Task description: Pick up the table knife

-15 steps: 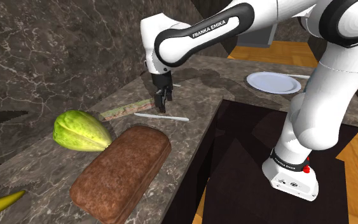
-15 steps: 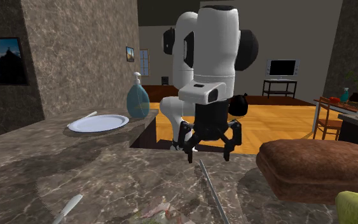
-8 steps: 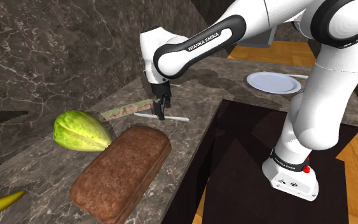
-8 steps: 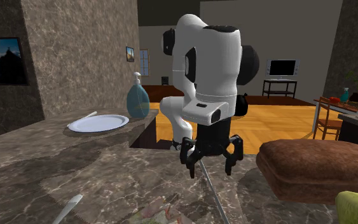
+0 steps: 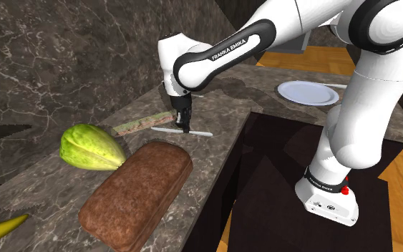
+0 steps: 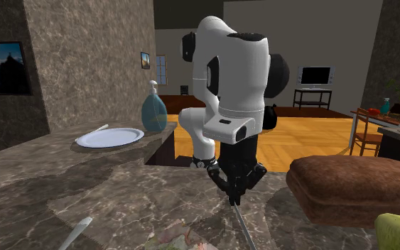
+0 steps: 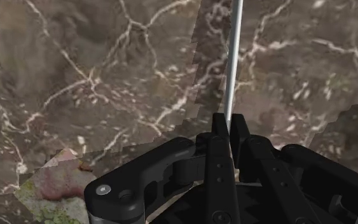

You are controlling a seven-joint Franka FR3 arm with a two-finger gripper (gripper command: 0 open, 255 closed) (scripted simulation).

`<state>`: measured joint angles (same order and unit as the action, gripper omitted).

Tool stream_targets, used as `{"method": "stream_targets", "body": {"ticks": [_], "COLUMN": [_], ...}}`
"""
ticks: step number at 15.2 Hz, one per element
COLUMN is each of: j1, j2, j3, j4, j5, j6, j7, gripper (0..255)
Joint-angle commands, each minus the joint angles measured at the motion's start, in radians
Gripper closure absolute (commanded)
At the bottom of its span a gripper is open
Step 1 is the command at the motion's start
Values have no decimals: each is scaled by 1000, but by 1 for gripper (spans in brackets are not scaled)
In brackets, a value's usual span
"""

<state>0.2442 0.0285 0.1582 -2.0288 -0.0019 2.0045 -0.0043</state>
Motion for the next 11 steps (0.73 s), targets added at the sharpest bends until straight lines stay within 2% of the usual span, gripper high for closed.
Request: {"method": "stream_targets", "body": {"ticks": [1, 4, 11], "j1": [0, 0, -1], "j2": [0, -1, -27], "j3": [0, 0, 0], "j4": [0, 0, 65], "j5": [0, 0, 4], "j6": [0, -1, -91], "j7": [0, 0, -3], "gripper": [255, 255, 255]}}
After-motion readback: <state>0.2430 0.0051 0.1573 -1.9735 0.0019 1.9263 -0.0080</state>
